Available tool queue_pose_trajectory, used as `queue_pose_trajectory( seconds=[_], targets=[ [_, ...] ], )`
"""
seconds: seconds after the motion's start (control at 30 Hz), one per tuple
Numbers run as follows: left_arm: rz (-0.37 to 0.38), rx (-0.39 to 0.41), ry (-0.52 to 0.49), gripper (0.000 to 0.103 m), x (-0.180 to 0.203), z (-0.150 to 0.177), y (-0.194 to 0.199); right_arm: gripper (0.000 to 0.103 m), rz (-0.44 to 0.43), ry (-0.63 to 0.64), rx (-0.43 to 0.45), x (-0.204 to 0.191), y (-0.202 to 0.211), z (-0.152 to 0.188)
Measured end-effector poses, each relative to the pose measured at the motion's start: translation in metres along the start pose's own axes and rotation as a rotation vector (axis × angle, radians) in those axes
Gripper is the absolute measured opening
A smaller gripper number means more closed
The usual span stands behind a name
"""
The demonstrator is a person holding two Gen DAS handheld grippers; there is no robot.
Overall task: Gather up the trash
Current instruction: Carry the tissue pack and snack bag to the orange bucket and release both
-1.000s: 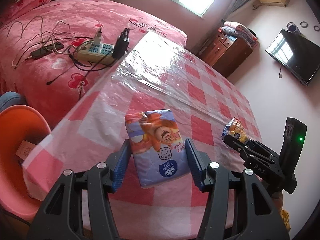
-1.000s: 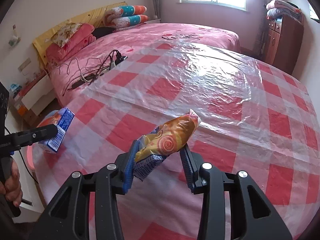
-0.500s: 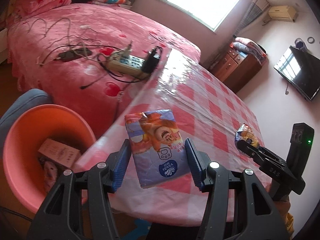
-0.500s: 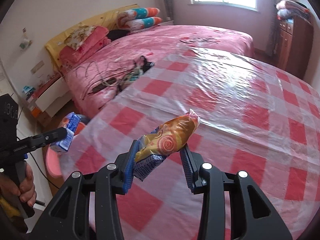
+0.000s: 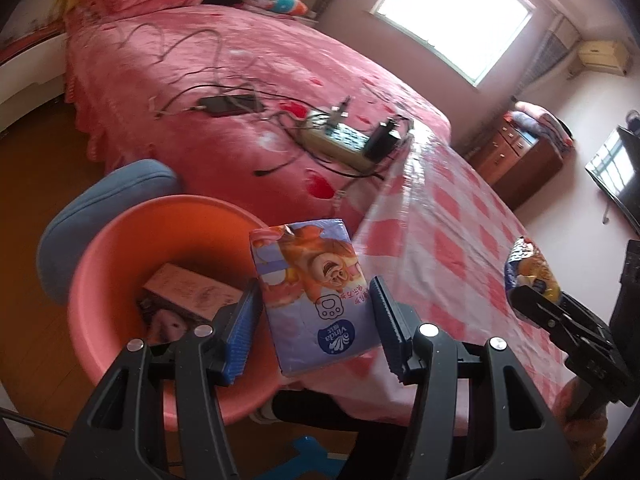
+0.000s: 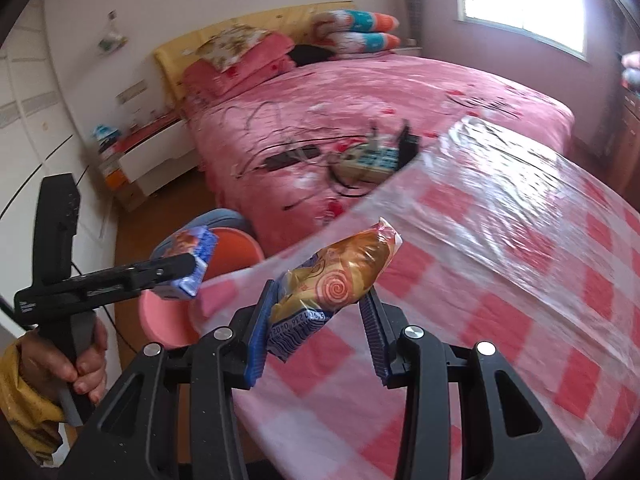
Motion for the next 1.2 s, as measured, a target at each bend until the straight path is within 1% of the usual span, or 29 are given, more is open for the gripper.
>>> queue_pose_trajectory(
  seconds=[0.17, 0.57, 0.87, 1.07, 1.2],
  targets=[
    [-0.06, 0.011, 0.022, 0.056, -0.026, 0.0, 0.0, 0.042, -0.048, 0.07, -0.037, -0.034, -0.027, -0.01],
    [-0.156, 0.016, 0.057, 0.056, -0.07, 0.004, -0.004, 0.043, -0.13, 0.197, -0.116, -0.101, -0.085, -0.016],
    [-0.197, 0.001, 0.093, 0.056, -0.093, 0.009, -0.011, 0.043, -0.147, 0.247, -0.158, -0.121, -0.109, -0.013],
    [-0.214, -0.009, 0.096, 0.057, -0.098, 0.011, -0.015, 0.044, -0.13, 0.291, -0.173, -0.128, -0.122, -0.008],
    [-0.226, -0.02, 0.101, 0.057, -0.101, 0.013, -0.02, 0.047, -0.123, 0.307, -0.185, -0.127, -0.13, -0.005]
  ],
)
Point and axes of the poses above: each gripper's, at about its wrist camera, not at the fingertips, and y roughly against the way its jaws point, x to its right, z to its underside, the point moved 6 cm from there along -y, roughly the way its jaws point, and after that the axes turned 8 degrees about -z, right-handed, at the moved point
